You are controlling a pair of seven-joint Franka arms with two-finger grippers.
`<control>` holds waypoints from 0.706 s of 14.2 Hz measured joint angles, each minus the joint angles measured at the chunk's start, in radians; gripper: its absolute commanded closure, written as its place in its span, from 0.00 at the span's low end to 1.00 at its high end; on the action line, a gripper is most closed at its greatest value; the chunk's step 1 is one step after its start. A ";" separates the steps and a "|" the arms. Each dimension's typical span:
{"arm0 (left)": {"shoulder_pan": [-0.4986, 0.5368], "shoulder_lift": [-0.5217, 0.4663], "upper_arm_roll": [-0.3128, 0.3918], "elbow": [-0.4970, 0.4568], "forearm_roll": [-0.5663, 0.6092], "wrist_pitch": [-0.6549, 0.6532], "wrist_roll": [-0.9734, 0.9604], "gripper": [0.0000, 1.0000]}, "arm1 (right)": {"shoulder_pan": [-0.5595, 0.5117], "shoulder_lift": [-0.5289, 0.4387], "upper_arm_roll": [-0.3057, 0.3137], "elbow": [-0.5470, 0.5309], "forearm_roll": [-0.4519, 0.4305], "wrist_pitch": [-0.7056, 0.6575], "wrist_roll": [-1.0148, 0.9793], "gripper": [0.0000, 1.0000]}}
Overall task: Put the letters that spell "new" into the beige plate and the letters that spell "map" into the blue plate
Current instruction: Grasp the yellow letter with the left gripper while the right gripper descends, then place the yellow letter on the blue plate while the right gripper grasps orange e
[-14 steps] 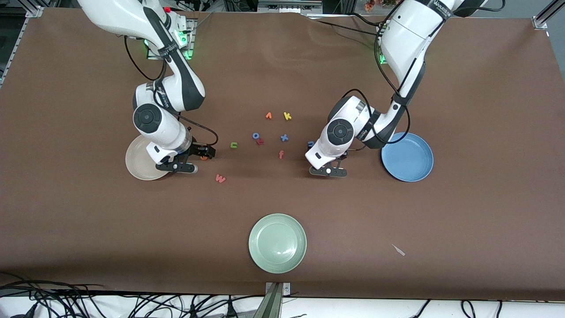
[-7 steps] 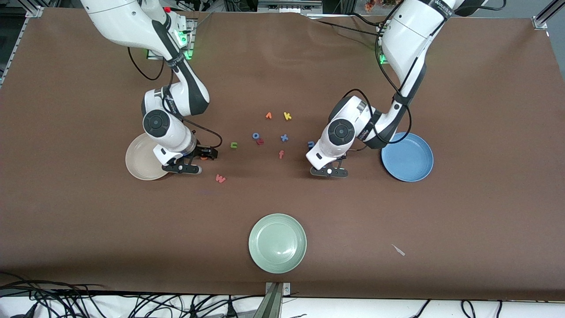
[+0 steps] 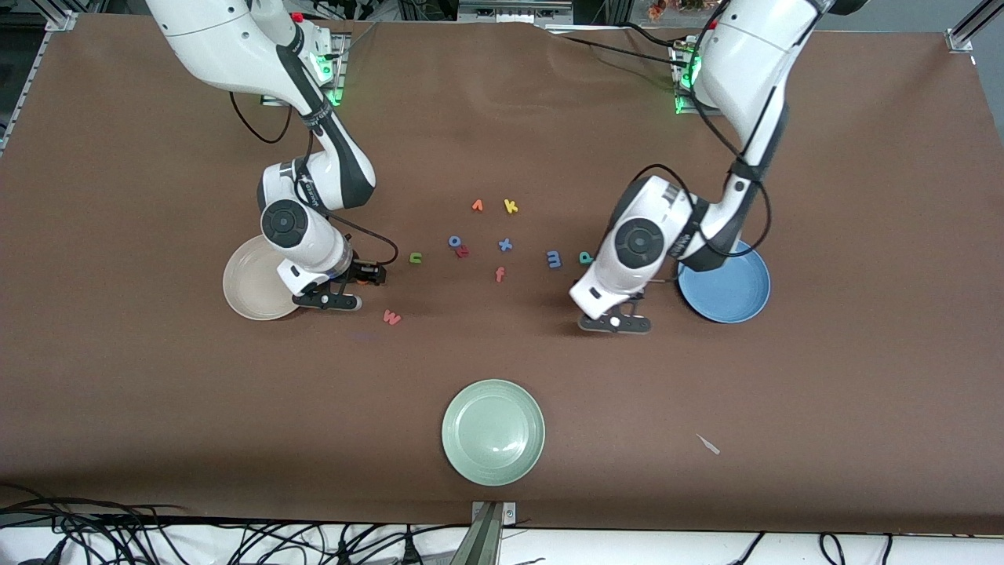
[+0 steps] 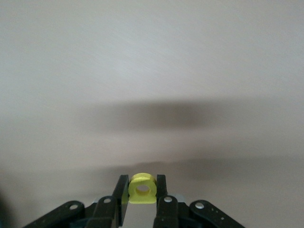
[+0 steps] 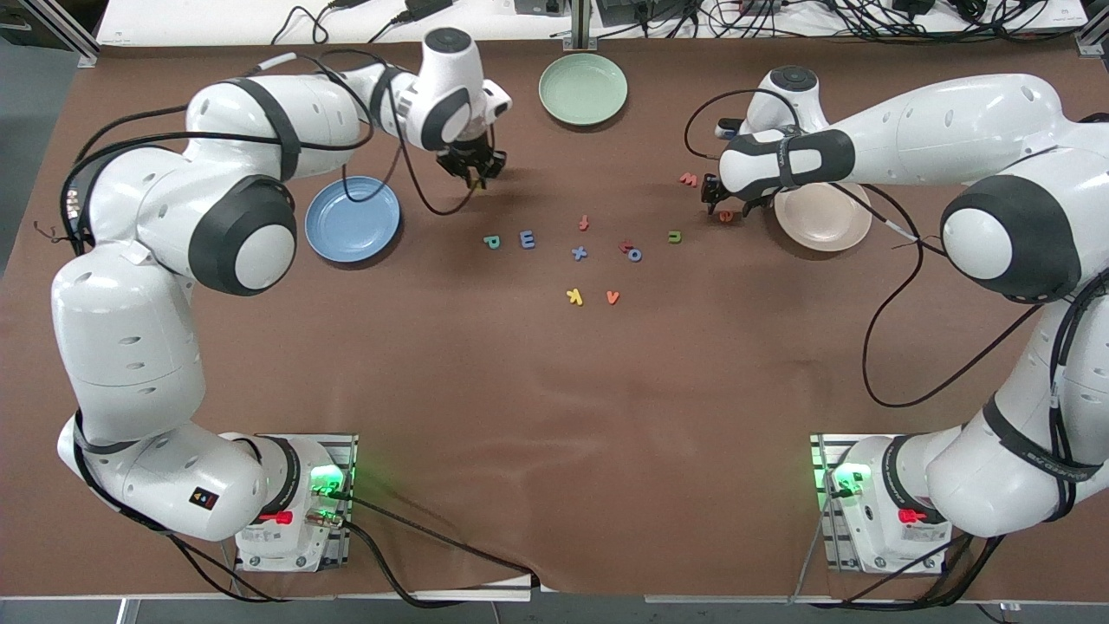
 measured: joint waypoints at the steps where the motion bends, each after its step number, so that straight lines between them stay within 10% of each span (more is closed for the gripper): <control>1: 0.002 -0.009 0.028 0.000 0.000 -0.021 0.037 0.81 | 0.001 0.000 0.000 0.000 0.000 0.002 0.000 0.48; 10: 0.158 -0.042 0.075 -0.042 0.000 -0.176 0.331 0.76 | 0.005 0.007 -0.002 0.000 0.000 0.027 0.000 0.81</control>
